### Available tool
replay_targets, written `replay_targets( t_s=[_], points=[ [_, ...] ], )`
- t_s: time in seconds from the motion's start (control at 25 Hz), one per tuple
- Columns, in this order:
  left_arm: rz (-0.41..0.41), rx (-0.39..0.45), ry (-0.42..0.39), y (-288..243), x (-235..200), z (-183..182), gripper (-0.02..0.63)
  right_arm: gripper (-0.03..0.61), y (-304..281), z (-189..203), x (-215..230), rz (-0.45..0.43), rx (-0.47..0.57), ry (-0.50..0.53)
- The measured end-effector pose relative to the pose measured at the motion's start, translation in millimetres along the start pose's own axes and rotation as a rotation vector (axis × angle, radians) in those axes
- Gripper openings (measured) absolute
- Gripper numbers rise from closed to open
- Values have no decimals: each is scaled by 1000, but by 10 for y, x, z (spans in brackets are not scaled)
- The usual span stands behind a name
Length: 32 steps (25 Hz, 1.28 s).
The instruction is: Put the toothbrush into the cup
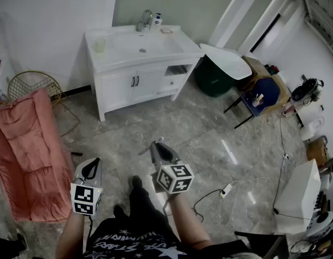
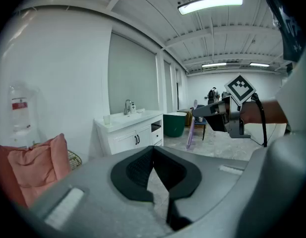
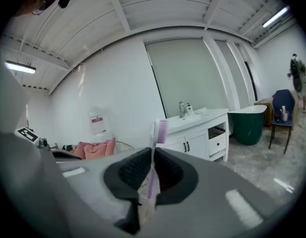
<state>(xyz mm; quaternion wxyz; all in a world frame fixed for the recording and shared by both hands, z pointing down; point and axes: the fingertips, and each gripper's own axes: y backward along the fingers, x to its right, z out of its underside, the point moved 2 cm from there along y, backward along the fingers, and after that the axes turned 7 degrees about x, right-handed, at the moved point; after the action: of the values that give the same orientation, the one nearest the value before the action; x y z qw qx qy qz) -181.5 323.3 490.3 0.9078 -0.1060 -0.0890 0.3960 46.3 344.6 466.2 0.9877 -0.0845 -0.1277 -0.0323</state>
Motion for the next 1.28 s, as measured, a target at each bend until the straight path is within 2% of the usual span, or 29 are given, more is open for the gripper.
replay_targets(
  t_s=[0.44,0.88,1.04,1.28],
  points=[
    [-6,-2,32,128,-46,112,8,28,93,46,-115,-6,-6,2],
    [-78,20,58,329,-405,99,9,28,-165,-139,-235,-9,39,-6],
    [-76,26,53,158,-525,33,8,28,-365,-152,-195,-13,31,-6],
    [-51,22,28,-428,-678,-98,8,28,-916,-234,54,-32,34,-18]
  ],
)
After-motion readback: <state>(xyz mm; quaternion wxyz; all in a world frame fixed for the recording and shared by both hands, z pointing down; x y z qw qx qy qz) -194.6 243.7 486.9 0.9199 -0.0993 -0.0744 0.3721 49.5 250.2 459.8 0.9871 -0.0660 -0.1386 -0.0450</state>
